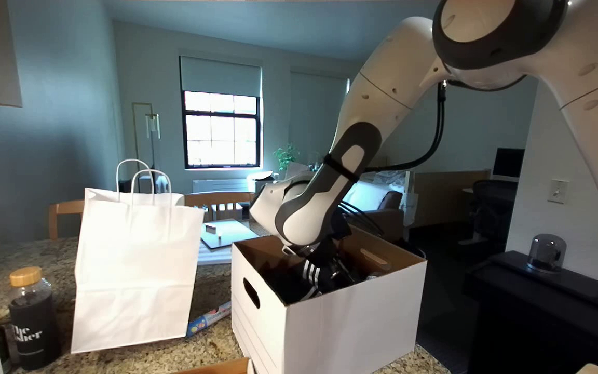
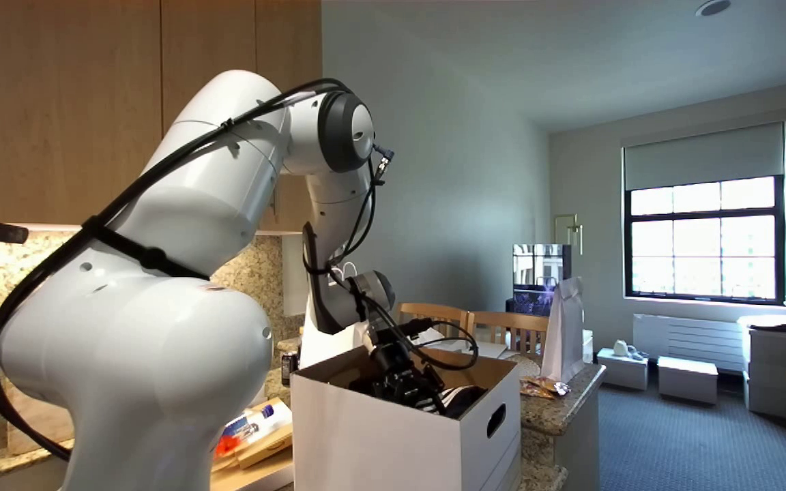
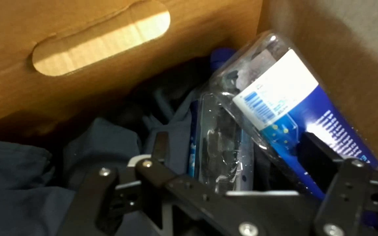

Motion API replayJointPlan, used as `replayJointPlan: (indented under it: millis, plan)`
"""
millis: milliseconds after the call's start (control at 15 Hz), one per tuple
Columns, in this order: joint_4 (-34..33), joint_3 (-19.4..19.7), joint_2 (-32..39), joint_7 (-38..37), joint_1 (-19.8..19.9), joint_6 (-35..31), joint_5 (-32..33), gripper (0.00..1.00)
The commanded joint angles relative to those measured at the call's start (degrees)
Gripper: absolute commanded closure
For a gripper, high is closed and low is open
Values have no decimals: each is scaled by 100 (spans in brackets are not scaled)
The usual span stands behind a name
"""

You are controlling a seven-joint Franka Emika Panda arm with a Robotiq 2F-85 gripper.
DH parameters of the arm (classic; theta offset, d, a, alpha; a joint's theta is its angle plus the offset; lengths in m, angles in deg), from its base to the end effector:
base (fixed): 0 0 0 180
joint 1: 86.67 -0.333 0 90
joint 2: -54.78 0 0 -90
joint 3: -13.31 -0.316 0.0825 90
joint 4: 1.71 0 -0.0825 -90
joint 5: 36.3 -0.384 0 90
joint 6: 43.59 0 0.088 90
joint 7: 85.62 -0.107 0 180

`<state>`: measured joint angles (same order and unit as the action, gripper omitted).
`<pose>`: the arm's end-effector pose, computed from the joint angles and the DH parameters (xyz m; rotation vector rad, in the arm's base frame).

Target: Remove three empty water bottles from the white storage box

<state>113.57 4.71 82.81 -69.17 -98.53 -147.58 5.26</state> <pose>0.5189 0.1360 0.1874 2.1097 1.2687 -0.8030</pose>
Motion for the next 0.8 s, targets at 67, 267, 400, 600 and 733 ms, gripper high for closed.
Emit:
replayJointPlan:
  millis: [67,267,400,600,733]
  plan:
    - [129,-10,-198,-176,19,48,40,0]
    - [155,0,-293,-127,54,65,14,0]
    - [128,17,-341,-186,52,68,14,0]
    - [195,15,-559,-130,101,33,-32,0]
    - [210,34,-677,-171,103,42,-10,0]
